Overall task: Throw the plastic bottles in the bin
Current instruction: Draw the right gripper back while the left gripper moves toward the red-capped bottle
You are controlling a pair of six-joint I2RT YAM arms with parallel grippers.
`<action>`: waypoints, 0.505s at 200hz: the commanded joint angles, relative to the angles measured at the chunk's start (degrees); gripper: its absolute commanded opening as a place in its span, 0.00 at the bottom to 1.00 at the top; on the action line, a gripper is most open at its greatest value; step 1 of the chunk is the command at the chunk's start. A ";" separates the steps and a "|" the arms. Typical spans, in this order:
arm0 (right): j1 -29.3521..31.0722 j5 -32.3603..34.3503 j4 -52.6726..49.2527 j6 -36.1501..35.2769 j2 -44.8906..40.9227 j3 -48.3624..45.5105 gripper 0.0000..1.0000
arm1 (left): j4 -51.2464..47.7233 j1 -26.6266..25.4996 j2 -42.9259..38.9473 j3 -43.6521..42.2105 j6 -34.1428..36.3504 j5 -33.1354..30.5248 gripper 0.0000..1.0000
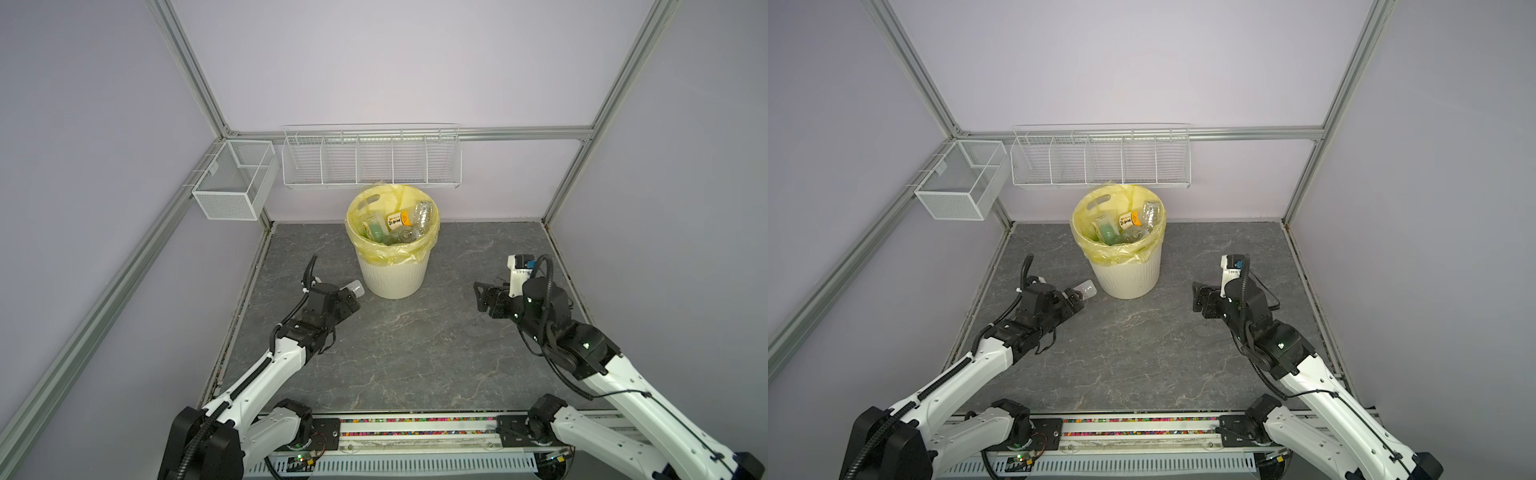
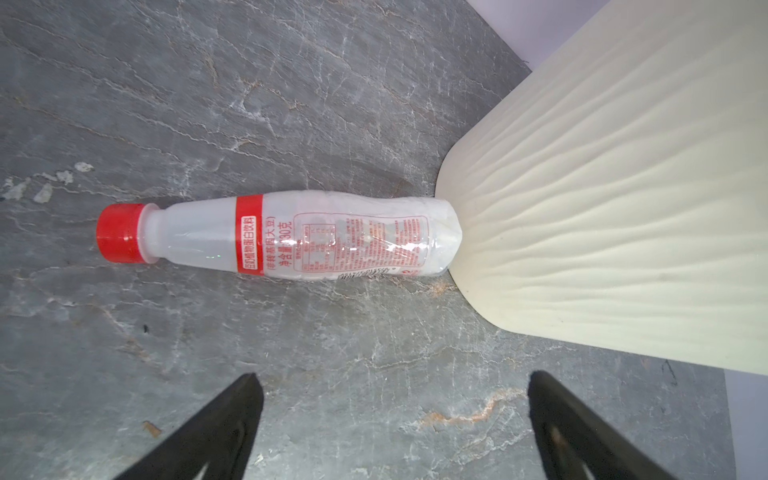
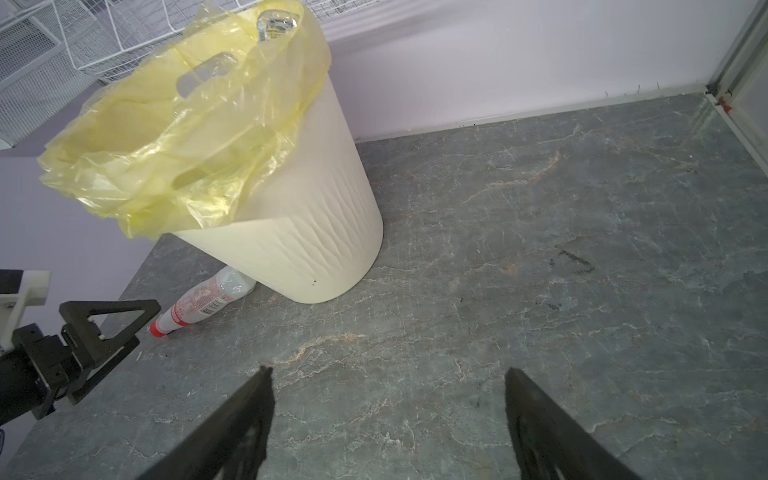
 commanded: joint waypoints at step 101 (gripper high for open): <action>-0.25 -0.54 -0.08 4.77 -0.13 -3.19 0.88 | -14.87 0.42 7.16 11.16 -3.87 -5.89 0.99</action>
